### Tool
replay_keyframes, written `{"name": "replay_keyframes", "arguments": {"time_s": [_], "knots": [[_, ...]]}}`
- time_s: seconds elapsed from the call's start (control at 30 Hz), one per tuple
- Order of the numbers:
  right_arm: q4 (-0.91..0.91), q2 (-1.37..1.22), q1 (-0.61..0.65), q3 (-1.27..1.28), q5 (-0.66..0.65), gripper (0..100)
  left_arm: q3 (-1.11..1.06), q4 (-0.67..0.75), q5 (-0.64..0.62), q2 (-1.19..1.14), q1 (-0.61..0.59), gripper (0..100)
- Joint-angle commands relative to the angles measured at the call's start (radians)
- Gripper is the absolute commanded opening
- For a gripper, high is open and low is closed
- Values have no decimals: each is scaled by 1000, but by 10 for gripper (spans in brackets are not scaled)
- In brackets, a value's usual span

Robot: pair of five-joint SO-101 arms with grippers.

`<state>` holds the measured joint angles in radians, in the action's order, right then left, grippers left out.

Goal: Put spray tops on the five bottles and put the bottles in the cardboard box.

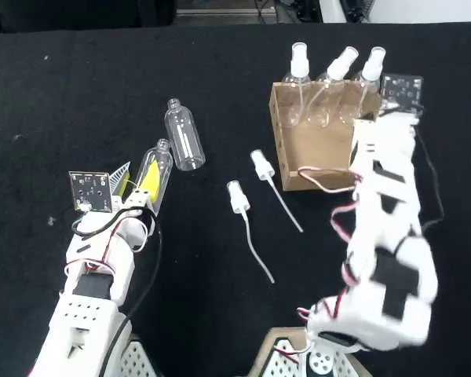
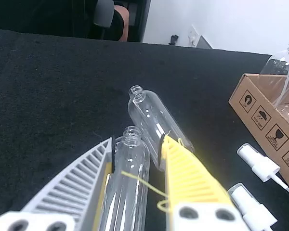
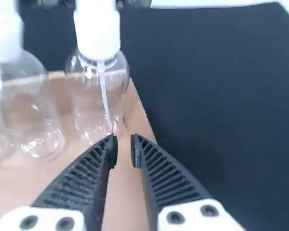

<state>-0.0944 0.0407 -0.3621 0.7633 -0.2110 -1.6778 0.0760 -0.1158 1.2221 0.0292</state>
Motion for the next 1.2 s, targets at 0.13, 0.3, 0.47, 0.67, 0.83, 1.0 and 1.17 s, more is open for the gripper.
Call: {"name": "replay_keyframes", "arguments": {"time_s": [0.13,0.3,0.47,0.67,0.83,1.0,1.17], "knots": [[311,512,60,177,9,28,10,17,11,15,-2,163],[651,751,181,182,9,28,8,15,11,15,-7,163],[853,880,324,185,9,28,5,15,11,15,-12,163],[893,862,528,183,17,28,8,15,6,15,-12,163],[810,762,637,176,18,28,10,15,9,15,-12,163],[720,644,657,176,152,28,16,15,11,15,-12,163],[681,573,658,214,261,29,28,14,9,15,-64,163]]}}
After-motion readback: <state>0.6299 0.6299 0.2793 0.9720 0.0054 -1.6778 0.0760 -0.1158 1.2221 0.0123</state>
